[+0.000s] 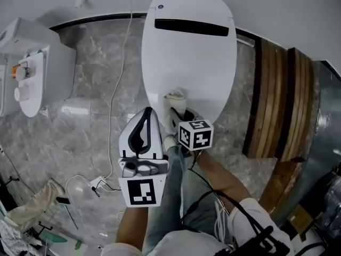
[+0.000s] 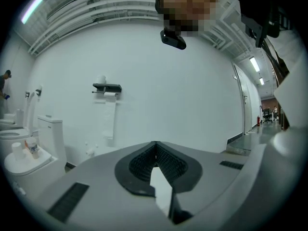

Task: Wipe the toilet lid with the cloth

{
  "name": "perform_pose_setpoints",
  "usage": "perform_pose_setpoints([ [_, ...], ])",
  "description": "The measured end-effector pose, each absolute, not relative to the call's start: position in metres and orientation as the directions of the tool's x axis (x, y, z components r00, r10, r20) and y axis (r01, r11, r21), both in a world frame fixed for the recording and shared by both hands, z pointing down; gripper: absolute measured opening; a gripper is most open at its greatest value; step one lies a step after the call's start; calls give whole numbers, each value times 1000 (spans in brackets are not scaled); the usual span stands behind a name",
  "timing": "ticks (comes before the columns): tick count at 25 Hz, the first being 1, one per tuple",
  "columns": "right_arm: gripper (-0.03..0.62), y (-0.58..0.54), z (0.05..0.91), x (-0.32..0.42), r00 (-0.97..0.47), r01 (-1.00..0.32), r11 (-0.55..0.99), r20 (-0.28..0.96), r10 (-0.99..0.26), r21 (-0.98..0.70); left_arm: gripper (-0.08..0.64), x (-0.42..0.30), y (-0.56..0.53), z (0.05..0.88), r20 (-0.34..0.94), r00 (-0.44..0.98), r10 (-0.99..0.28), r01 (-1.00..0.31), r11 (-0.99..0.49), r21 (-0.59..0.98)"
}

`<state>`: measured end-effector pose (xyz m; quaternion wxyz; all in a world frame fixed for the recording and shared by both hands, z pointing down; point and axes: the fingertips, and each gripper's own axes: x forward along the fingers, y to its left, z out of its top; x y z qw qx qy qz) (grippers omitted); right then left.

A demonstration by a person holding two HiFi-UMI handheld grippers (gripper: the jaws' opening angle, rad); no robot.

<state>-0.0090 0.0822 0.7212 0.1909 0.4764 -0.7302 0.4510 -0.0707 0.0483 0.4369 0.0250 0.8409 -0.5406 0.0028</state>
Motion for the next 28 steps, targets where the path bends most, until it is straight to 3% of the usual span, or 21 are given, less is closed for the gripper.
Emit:
perform_pose_setpoints([
  [3,101,94,735,-62,-528,-845,200,715,-457,-496,12,-81,54,432,24,402,-915,-916,-401,21],
  [6,101,105,752,-49,-495,-866,190,735,-463,-463,12,-85,61,438,39,400,-916,-916,-400,21],
  [9,101,125,755,11,-442,-887,119,745,-499,-447,12,-79,66,448,54,410,-910,-912,-408,43],
  [13,101,156,755,130,-260,-934,-72,806,-532,-349,12,-53,63,452,52,442,-895,-896,-439,70],
  [16,101,169,762,175,-198,-950,-112,836,-512,-293,12,-30,59,455,47,475,-879,-879,-471,75],
  [23,101,166,749,175,-164,-944,-157,828,-536,-289,12,2,62,446,40,539,-841,-842,-537,52],
  [28,101,145,651,153,-216,-935,-75,724,-655,-347,12,-6,68,410,48,538,-842,-843,-538,14],
])
